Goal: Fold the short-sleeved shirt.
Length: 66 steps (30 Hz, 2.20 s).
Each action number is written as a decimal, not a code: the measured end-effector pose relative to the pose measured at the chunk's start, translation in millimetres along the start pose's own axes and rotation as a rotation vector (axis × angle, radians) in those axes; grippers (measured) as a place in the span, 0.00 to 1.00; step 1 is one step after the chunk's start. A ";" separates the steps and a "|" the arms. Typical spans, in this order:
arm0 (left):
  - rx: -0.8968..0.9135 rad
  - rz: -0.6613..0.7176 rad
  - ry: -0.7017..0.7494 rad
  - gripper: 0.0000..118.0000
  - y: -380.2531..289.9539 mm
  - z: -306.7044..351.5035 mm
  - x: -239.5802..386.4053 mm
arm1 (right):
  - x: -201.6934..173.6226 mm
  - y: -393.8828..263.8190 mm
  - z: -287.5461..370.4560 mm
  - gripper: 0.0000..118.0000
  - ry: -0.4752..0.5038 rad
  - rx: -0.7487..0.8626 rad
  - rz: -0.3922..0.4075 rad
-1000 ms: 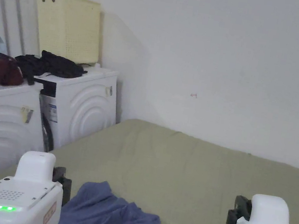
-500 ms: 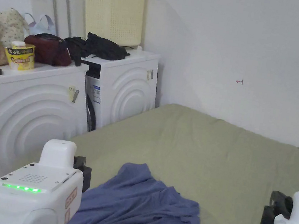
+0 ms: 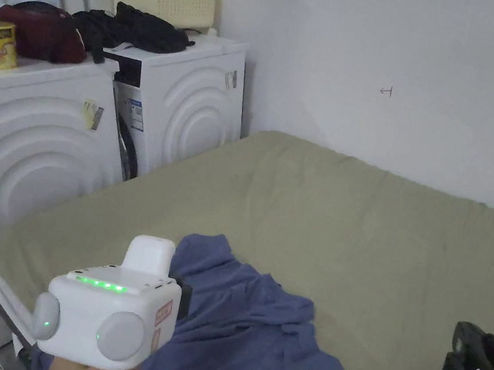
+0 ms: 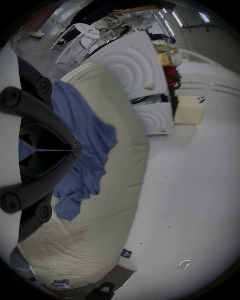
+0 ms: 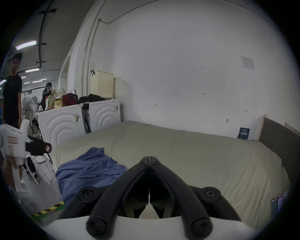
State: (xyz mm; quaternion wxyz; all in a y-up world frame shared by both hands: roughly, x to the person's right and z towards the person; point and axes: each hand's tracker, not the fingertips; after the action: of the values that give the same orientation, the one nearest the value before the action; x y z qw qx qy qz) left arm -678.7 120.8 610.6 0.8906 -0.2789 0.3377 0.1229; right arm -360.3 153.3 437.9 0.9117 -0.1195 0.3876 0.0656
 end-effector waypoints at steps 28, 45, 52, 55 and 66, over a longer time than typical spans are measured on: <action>-0.502 -0.090 -0.023 0.92 -69.3 -176.2 7.1 | -7.7 -70.4 -37.0 0.00 0.054 -0.281 -0.034; -0.312 -0.048 -0.173 0.00 -19.9 -110.3 52.0 | 44.2 -75.9 56.5 0.00 -0.094 -0.237 -0.122; -0.222 -0.089 -0.317 0.00 20.1 -95.6 142.6 | 82.3 -73.3 108.0 0.00 -0.246 -0.191 -0.126; -0.201 -0.121 -0.404 0.00 37.4 -95.7 199.6 | 101.2 -76.7 127.3 0.00 -0.315 -0.191 -0.133; -0.154 -0.304 -0.760 0.00 67.0 -68.8 464.9 | 176.2 -100.4 168.3 0.00 -0.508 -0.218 -0.224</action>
State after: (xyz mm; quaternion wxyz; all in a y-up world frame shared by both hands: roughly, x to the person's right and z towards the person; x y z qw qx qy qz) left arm -397.8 149.6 229.0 0.9363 -0.3262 -0.0702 0.1093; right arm -100.9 106.6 440.4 0.9628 -0.2386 0.1219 0.0339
